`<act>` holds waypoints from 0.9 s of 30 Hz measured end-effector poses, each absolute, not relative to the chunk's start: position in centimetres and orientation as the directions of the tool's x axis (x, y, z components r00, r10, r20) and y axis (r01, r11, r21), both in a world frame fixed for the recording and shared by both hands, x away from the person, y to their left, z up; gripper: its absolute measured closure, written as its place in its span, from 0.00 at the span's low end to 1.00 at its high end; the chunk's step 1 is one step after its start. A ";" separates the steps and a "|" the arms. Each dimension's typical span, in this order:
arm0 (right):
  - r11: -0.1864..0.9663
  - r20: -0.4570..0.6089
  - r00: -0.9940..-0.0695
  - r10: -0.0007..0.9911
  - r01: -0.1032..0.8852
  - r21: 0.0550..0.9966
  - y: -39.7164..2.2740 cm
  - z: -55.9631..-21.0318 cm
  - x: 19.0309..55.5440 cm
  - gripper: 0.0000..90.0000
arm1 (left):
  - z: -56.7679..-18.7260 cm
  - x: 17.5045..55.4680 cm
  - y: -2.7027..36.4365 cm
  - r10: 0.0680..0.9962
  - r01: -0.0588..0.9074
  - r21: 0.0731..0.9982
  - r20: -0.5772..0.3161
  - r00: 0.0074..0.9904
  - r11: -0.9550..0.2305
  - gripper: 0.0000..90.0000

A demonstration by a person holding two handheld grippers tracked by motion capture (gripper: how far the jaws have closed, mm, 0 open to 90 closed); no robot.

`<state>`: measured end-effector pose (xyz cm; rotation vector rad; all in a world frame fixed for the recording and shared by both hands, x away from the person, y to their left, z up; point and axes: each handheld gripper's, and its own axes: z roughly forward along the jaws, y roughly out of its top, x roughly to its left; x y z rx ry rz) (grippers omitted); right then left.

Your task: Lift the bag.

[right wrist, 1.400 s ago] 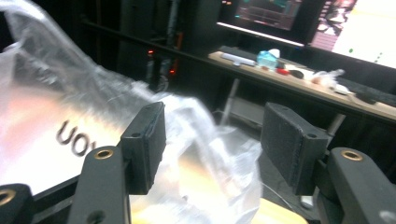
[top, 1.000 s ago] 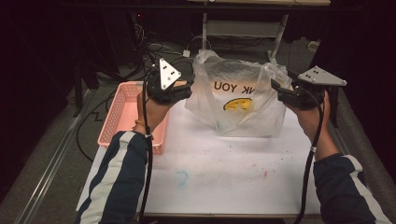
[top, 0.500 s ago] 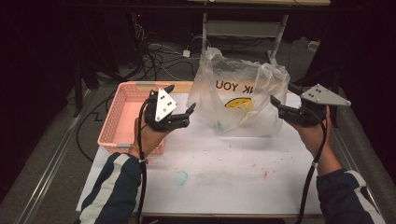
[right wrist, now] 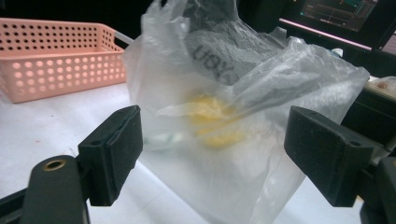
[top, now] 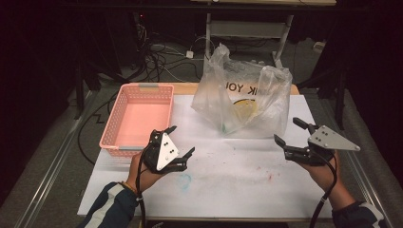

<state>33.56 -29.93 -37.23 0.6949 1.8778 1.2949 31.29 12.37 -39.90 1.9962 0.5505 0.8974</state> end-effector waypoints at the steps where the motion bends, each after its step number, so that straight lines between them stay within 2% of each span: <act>1: 0.343 -0.262 -0.587 0.766 0.028 0.939 -30.1 -37.6 33.2 0.23 | -40.2 31.0 12.5 0.657 0.045 0.839 0.390 0.645 -0.542 0.18; 10: 0.384 -0.287 -0.598 0.749 0.037 0.923 -31.2 -41.0 30.7 0.21 | -43.5 28.9 13.9 0.659 0.097 0.818 0.379 0.650 -0.566 0.18; 16: 0.364 -0.231 -0.625 0.746 0.092 0.927 -31.8 -43.7 29.3 0.22 | -45.6 27.7 14.8 0.652 0.161 0.793 0.347 0.674 -0.588 0.18; 19: 0.405 -0.247 -0.645 0.723 0.106 0.908 -31.7 -44.9 28.8 0.22 | -46.1 27.6 15.0 0.636 0.171 0.762 0.369 0.678 -0.625 0.18; 21: 0.424 -0.252 -0.654 0.713 0.116 0.898 -31.5 -45.3 28.7 0.21 | -46.0 27.9 15.1 0.649 0.190 0.773 0.340 0.681 -0.605 0.18; 27: 0.429 -0.269 -0.653 0.708 0.094 0.898 -31.1 -45.1 28.5 0.21 | -46.0 27.8 15.0 0.644 0.186 0.771 0.344 0.683 -0.609 0.18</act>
